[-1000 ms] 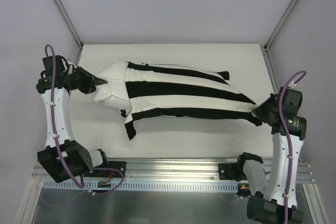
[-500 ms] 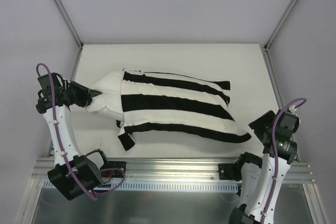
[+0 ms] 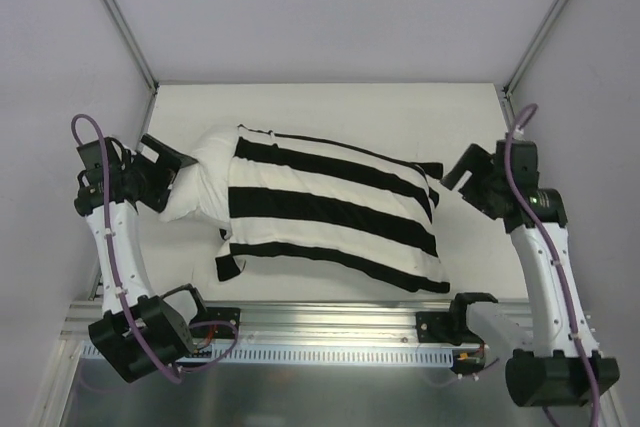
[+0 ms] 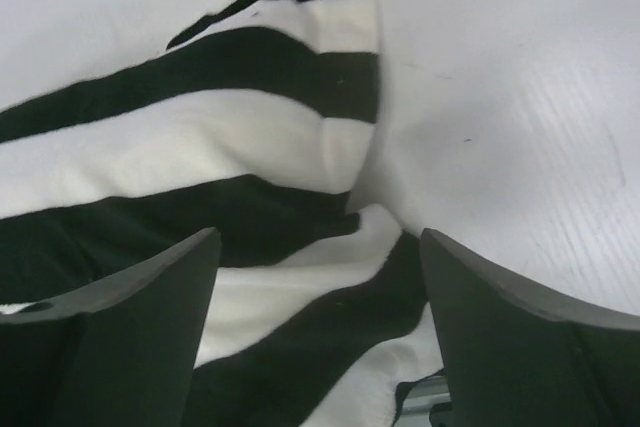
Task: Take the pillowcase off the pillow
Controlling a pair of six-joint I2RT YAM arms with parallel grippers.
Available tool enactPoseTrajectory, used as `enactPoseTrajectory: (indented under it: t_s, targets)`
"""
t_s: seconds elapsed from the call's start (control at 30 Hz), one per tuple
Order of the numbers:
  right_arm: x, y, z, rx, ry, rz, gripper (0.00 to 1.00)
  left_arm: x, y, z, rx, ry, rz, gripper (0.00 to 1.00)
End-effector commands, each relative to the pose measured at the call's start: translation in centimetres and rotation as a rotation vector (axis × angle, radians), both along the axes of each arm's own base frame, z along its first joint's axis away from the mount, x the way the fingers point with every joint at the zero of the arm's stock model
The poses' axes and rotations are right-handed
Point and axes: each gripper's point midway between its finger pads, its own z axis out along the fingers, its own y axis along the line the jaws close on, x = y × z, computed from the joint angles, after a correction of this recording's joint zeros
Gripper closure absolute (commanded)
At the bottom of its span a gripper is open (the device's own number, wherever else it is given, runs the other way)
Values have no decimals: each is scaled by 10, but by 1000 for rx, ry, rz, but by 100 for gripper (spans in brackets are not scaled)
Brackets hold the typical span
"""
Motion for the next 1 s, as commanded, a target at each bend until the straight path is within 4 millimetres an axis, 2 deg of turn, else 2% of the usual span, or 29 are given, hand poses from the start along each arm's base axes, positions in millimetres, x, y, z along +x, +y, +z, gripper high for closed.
enactPoseTrajectory:
  t_s: [0.0, 0.03, 0.07, 0.1, 0.13, 0.17, 0.2, 0.37, 0.47, 0.57, 0.6, 0.73, 0.83, 0.9, 0.93, 0.97]
  targets:
    - [32, 16, 21, -64, -17, 26, 12, 1, -3, 33, 141, -92, -51, 1]
    - [43, 20, 8, -46, 34, 28, 11, -1, -1, 35, 188, -80, -45, 1]
    - [48, 22, 3, -32, 51, 20, 10, -1, 1, 43, 219, -88, -42, 1]
    - [59, 24, 2, -1, 34, 3, 8, -6, 3, 41, 243, -60, -43, 1]
    - [66, 27, -8, 40, 63, 2, 8, -7, 9, 41, 284, -42, -25, 1]
    - [72, 29, -13, 68, 74, -5, 8, -8, 13, 48, 324, -47, -17, 1]
    - [79, 31, -18, 108, 86, -23, 8, -11, 15, 48, 346, -23, -10, 1]
    - [103, 35, -66, 169, 239, -89, 8, -10, 29, 58, 475, 23, 37, 1]
    - [116, 36, -89, 154, 295, -116, 8, -7, 26, 55, 465, 33, 12, 1]
    - [125, 35, -102, 117, 328, -124, 11, -1, 21, 53, 450, 34, -23, 1]
    - [126, 38, -113, 110, 360, -117, 11, 1, 15, 53, 444, 29, -63, 1]
    - [131, 47, -137, 125, 408, -101, 14, 18, 3, 39, 419, 88, -147, 1]
    - [136, 60, -145, 190, 402, -72, 26, 28, -8, 26, 404, 135, -194, 1]
    - [144, 64, -142, 209, 368, -54, 48, 32, -15, 21, 385, 149, -213, 1]
    - [146, 67, -141, 220, 364, -42, 73, 35, -20, 18, 380, 159, -232, 1]
    - [148, 68, -137, 222, 354, -36, 88, 37, -23, 17, 379, 163, -239, 1]
